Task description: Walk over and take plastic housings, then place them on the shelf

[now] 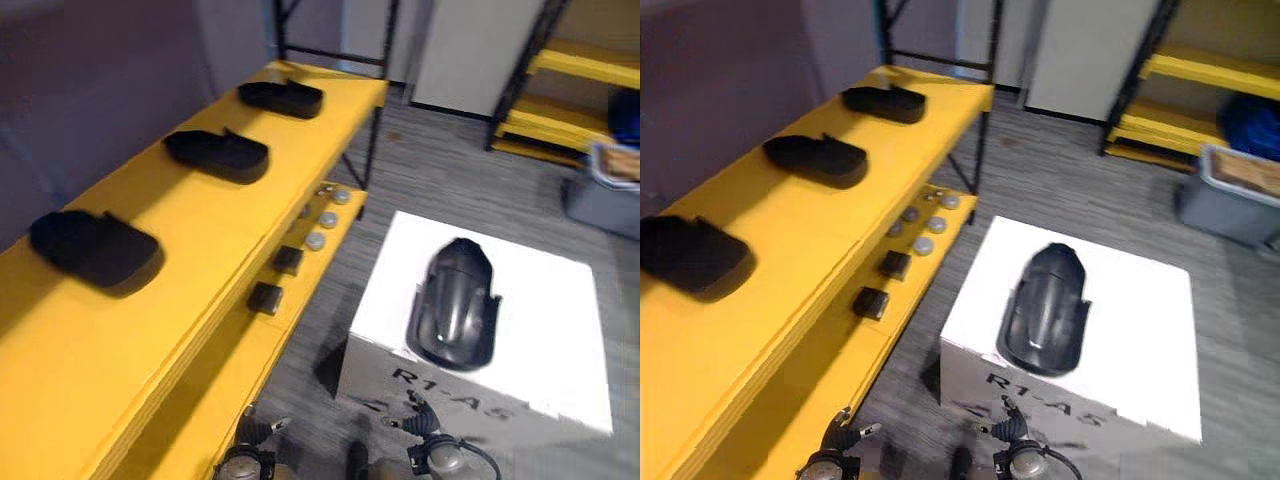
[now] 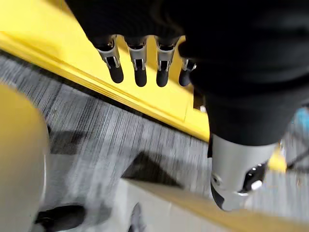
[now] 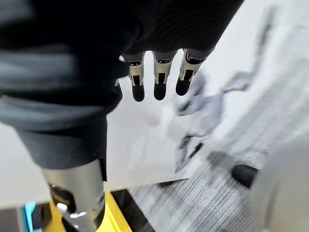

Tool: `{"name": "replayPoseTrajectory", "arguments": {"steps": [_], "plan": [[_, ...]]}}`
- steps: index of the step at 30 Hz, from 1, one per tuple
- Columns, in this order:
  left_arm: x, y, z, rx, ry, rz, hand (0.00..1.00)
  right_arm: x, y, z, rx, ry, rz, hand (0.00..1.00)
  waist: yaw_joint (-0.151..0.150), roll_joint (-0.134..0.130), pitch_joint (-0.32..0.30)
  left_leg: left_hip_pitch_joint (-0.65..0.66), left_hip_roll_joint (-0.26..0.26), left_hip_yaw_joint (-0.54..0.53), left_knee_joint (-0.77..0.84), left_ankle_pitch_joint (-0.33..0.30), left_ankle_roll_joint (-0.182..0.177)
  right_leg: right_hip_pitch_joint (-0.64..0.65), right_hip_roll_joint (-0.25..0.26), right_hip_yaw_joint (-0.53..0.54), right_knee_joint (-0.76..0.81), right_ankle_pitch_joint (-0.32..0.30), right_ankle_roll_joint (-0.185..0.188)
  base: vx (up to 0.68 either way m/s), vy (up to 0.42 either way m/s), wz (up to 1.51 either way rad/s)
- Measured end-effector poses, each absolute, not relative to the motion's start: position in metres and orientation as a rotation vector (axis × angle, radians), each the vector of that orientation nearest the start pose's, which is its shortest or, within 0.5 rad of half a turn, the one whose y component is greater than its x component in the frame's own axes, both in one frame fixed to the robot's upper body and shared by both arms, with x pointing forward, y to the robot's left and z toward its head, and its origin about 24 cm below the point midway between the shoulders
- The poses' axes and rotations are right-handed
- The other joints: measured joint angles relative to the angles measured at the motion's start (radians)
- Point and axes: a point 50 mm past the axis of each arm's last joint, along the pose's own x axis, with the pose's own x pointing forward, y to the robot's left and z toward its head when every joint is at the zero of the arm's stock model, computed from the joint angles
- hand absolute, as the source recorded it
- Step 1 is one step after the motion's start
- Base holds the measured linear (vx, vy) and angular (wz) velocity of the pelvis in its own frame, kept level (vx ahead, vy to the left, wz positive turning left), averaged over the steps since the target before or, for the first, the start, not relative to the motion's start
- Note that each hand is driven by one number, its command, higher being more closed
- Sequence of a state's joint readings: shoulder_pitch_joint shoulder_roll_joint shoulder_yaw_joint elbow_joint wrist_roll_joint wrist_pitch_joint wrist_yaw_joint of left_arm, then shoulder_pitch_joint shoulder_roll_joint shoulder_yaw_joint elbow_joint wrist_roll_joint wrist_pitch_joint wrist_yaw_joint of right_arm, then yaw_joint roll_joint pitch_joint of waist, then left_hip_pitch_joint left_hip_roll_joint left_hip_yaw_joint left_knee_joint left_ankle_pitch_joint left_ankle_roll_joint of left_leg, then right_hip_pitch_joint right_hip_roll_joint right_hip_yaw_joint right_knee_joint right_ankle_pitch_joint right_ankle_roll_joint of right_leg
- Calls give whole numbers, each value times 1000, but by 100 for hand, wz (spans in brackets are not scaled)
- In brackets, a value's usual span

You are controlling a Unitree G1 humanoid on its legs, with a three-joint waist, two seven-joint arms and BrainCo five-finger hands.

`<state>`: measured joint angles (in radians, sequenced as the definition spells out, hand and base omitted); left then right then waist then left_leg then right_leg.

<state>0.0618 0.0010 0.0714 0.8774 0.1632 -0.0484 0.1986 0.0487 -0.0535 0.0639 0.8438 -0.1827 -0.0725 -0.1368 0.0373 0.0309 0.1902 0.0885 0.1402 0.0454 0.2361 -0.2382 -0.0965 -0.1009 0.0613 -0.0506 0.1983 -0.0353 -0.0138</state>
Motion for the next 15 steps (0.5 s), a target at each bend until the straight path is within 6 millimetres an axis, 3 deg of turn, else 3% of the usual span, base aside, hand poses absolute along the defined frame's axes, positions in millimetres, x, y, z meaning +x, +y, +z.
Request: {"name": "replayPoseTrajectory", "arguments": {"steps": [7, 12, 15], "plan": [[130, 176, -148, 199, 954, 195, 0, 138, -186, -137, -178, 856, -171, 0, -29, 10, -18, 50, -16, 168, -58, 3, 28, 8, 24, 150, -125, 129, 0, 76, 126, -70], [130, 177, -149, 200, 959, 190, 0, 123, -204, -142, -57, 904, -323, 0, -58, 11, -21, 71, -34, 167, -58, 8, 35, 56, 18, 188, -200, 153, 16, 80, 102, -26], [128, 181, -149, 207, 961, 196, 0, 109, -216, -143, 14, 918, -433, 0, -55, 8, -29, 74, -43, 167, -57, 8, 35, 84, 10, 204, -259, 180, 18, 23, 85, -11]]}}
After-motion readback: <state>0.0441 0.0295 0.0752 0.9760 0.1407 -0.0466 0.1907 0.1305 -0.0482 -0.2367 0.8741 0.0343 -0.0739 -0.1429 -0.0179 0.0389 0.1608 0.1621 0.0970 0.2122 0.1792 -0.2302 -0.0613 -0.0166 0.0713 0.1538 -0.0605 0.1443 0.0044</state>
